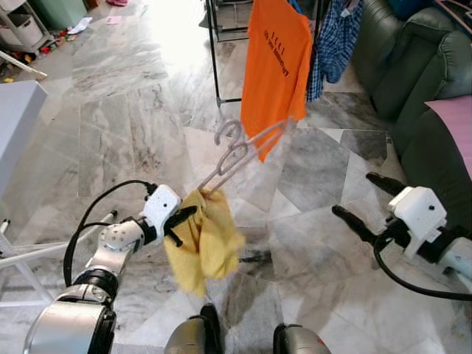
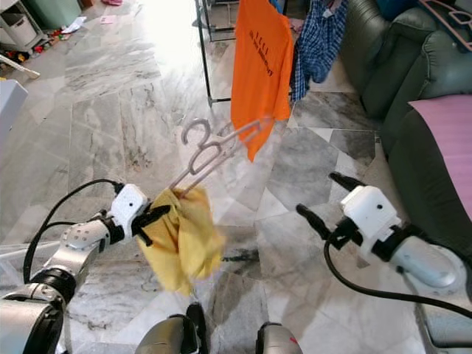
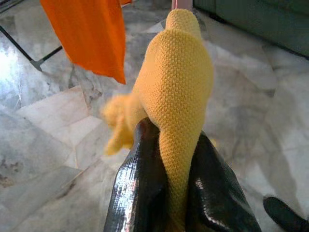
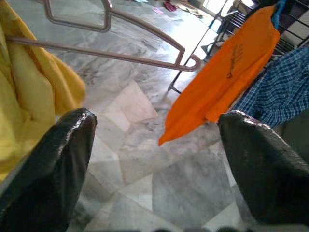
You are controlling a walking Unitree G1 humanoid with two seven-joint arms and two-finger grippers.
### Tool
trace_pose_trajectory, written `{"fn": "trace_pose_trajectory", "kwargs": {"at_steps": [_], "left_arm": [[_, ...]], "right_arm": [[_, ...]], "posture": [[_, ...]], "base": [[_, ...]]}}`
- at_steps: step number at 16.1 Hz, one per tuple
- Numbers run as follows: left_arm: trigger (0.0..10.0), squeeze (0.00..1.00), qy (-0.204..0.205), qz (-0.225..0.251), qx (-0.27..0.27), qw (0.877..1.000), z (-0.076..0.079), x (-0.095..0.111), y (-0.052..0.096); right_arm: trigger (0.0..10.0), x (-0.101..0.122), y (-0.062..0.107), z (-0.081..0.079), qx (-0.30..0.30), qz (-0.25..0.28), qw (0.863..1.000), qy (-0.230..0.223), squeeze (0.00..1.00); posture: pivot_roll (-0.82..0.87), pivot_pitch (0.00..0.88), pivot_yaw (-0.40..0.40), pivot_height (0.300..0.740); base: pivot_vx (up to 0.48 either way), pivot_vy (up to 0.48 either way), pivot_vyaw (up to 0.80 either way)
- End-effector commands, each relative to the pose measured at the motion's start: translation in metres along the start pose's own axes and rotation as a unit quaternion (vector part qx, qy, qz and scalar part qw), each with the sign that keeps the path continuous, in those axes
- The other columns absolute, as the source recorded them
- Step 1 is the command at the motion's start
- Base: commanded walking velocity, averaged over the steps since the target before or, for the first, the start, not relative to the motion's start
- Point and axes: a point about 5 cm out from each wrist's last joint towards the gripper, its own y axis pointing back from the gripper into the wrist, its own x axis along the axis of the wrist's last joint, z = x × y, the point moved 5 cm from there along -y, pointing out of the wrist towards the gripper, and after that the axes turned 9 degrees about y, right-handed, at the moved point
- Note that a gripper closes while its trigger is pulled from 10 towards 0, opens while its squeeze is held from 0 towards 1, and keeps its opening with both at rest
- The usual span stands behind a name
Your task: Hang hanger
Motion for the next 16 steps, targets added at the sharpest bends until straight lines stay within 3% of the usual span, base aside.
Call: {"fn": "trace_pose_trajectory", "kwargs": {"at_steps": [1, 14, 15, 16], "left_arm": [[0.0, 0.0, 0.0, 0.01, 0.011, 1.0, -0.006, 0.005, 0.002], [0.0, 0.0, 0.0, 0.01, 0.011, 1.0, -0.006, 0.005, 0.002], [0.0, 0.0, 0.062, 0.092, 0.026, 0.994, 0.016, 0.027, -0.02], [0.0, 0.0, 0.101, 0.136, 0.033, 0.985, 0.032, 0.04, -0.032]], "right_arm": [[10.0, 0.005, 0.002, 0.0, 0.001, 0.006, 1.0, 0.004, 1.0], [10.0, 0.005, 0.002, 0.0, 0.001, 0.006, 1.0, 0.004, 1.0], [10.0, -0.019, -0.014, -0.016, -0.107, -0.013, 0.988, -0.109, 1.0], [10.0, -0.035, -0.026, -0.033, -0.164, -0.037, 0.969, -0.18, 1.0]], "posture": [[-0.24, 0.211, 0.102, 0.74], [-0.24, 0.211, 0.102, 0.74], [-0.19, 0.203, 0.107, 0.74], [-0.19, 0.202, 0.106, 0.74]], "base": [[0.0, 0.0, 0.0], [0.0, 0.0, 0.0], [0.0, 0.0, 0.0], [0.0, 0.0, 0.0]]}}
